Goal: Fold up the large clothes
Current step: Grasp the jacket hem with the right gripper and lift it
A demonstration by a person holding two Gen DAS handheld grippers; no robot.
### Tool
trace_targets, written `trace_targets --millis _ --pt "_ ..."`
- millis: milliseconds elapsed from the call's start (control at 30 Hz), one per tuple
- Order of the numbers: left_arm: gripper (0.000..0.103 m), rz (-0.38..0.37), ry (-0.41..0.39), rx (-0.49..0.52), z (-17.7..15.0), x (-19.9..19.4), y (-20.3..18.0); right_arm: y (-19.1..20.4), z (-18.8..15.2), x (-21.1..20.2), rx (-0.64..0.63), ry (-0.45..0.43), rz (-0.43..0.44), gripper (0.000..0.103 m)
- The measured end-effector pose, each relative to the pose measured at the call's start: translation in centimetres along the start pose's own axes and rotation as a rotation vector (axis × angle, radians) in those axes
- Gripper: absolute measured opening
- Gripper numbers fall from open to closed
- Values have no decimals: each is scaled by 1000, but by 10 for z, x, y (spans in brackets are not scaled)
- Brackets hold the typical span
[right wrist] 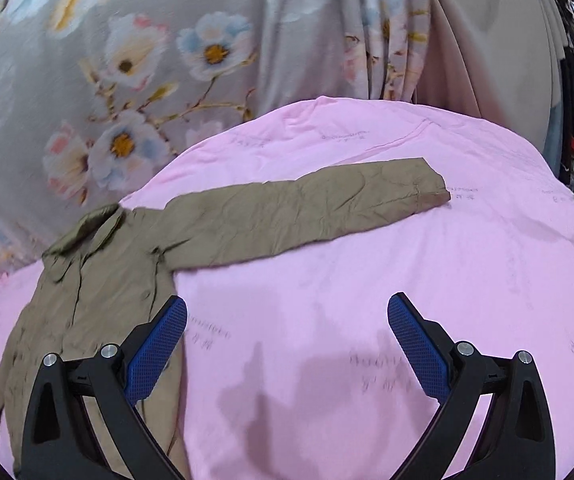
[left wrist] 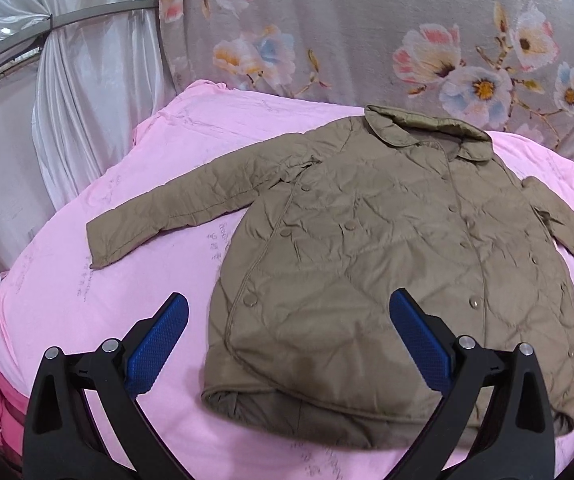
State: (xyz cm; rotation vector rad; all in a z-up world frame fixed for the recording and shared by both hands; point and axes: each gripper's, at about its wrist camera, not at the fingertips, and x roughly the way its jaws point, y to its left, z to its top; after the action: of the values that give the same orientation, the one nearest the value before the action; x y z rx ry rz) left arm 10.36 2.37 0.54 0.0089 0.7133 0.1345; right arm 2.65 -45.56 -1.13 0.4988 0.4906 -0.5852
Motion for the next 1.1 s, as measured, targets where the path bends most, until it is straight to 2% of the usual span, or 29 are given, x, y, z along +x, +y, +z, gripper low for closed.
trace_targets --millis 167,367,400,433,467,500,533,567,600,633,667,733,833,933,1000,1100 --pt "98 14 27 -2 11 27 -7 -54 38 67 195 28 0 98" --pt "98 46 78 0 24 62 -11 -100 57 123 385 40 -48 97" --pt "98 52 84 -4 27 69 -10 -105 58 128 410 38 -52 91" --pt "98 59 88 -6 28 75 -9 -111 59 134 438 36 -60 81" --pt "98 66 92 -6 29 81 -8 -114 59 137 457 31 -71 76" --pt "98 73 95 -6 31 85 -8 -116 61 139 474 13 -91 66" --pt "98 85 99 -4 32 92 -6 -117 63 141 483 0 -100 45" --pt "98 96 102 -2 32 96 -5 -118 67 144 492 -3 -104 30" --pt "98 107 107 -1 33 101 -3 -118 71 147 501 -5 -97 11" --pt "98 119 112 -3 34 107 0 -114 74 146 518 -27 -85 10" --pt "98 132 117 -6 35 111 2 -102 80 138 515 -77 -78 9" --pt "98 149 121 -14 36 118 9 -62 93 121 422 -153 -23 8" --pt "98 177 119 -22 38 125 17 46 106 86 155 -226 159 7" --pt "98 188 118 -41 41 130 27 155 87 60 -76 -199 368 7" --pt "98 187 118 -62 44 131 34 223 58 50 -217 -141 499 8" --pt "98 175 111 -89 50 132 42 300 5 49 -394 -37 619 15"
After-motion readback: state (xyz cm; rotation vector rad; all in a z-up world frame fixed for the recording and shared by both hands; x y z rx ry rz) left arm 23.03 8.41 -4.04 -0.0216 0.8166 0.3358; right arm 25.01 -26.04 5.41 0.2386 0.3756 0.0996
